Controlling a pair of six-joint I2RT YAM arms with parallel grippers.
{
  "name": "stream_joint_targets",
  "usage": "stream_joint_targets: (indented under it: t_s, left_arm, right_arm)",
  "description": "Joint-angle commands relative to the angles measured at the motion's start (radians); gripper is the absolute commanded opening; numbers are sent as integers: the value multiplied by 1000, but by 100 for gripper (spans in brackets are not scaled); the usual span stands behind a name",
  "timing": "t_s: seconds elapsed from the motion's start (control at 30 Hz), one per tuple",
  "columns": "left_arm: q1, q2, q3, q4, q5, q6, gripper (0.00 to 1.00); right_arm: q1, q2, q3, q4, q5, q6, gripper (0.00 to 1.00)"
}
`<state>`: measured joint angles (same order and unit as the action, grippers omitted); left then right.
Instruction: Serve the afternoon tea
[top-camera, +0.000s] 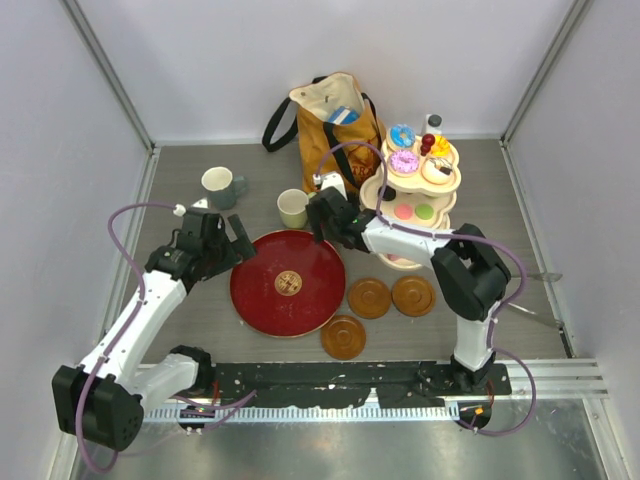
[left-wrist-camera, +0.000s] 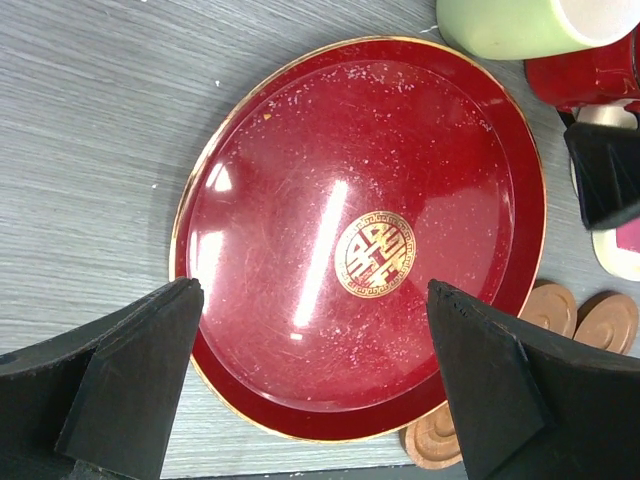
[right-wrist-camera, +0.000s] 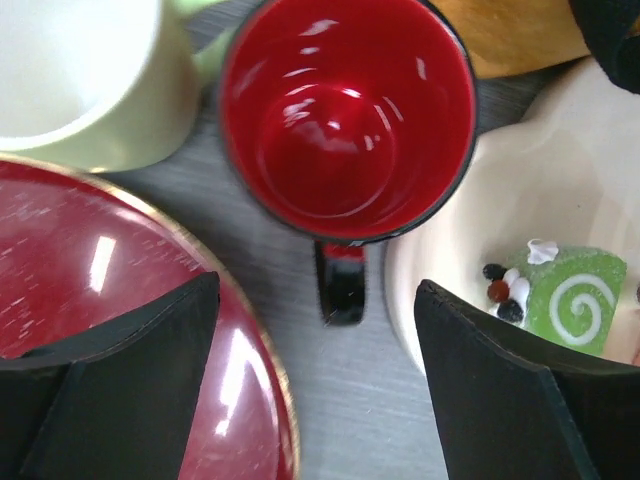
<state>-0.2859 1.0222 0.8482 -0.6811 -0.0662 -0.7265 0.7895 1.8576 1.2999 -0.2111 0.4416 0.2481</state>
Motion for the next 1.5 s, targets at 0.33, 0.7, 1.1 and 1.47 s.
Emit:
stream_joint_targets:
  t_s: [0.33,0.7,1.1,1.47]
  left_arm:
    - [-1,-19,-6,9,-20,-7,100]
    - [-1,-108,-14,-44,-11,-30,100]
    - [-1,-293,-32,-210,38,-94,99]
    - [-2,-337,-89,-238,98,-143,100]
  right_arm:
    - [-87,107,95,99,-142,-27,28]
    - [-26,-107,46,105,-67,-58,6]
    - [31,-643,-347,15,-80,103,6]
    - [42,-1170,-692,-462,106,445,6]
